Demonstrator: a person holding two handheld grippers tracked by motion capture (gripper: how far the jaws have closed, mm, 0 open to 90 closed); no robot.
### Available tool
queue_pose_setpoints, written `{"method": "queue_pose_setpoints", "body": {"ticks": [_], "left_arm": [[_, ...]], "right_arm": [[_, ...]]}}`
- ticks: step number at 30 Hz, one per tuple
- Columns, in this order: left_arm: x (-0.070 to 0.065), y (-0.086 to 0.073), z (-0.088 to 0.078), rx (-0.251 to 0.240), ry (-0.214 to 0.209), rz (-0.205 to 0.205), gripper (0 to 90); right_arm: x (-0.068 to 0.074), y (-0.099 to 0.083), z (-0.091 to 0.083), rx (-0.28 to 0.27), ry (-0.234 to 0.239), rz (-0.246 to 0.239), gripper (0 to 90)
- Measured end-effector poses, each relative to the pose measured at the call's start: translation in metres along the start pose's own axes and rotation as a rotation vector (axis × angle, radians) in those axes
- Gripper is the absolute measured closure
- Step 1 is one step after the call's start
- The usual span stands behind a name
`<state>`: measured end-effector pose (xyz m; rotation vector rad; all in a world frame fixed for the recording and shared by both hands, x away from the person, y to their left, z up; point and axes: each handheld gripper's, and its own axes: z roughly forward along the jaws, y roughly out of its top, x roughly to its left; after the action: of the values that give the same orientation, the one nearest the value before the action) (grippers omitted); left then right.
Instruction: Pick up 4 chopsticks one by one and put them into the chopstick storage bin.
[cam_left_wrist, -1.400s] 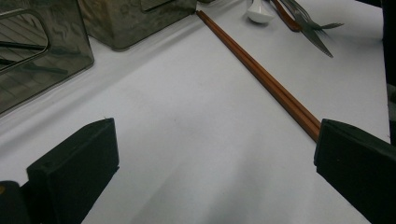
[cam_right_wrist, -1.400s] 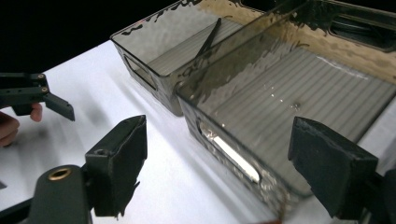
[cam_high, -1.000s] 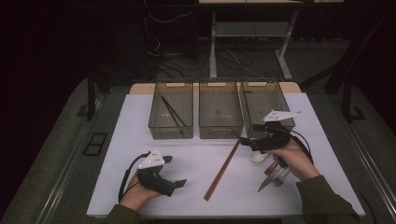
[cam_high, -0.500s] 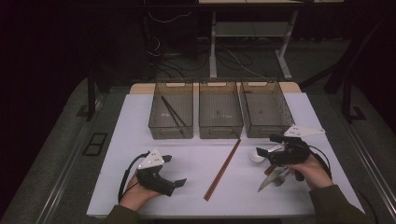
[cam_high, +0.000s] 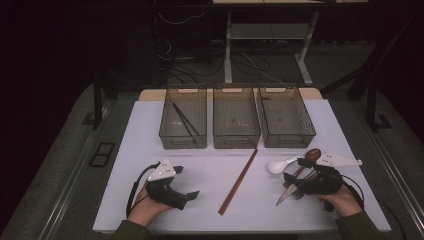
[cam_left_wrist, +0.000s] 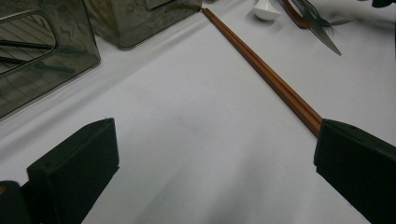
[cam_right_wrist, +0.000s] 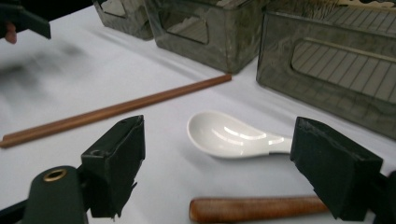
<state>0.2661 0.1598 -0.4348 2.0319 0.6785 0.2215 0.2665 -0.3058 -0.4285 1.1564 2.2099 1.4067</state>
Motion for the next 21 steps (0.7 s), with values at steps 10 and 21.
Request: {"method": "queue_pose_setpoints", "body": {"ticks": [10, 21], "left_arm": [[-0.001, 0.007, 0.005, 0.016, -0.009, -0.013, 14.3], [-0.008, 0.022, 0.019, 0.022, -0.039, -0.038, 43.7]], "right_arm": [[-0.003, -0.011, -0.008, -0.016, -0.008, 0.02, 17.5], [0.0, -0.01, -0.005, -0.008, -0.007, 0.002, 17.5]]}}
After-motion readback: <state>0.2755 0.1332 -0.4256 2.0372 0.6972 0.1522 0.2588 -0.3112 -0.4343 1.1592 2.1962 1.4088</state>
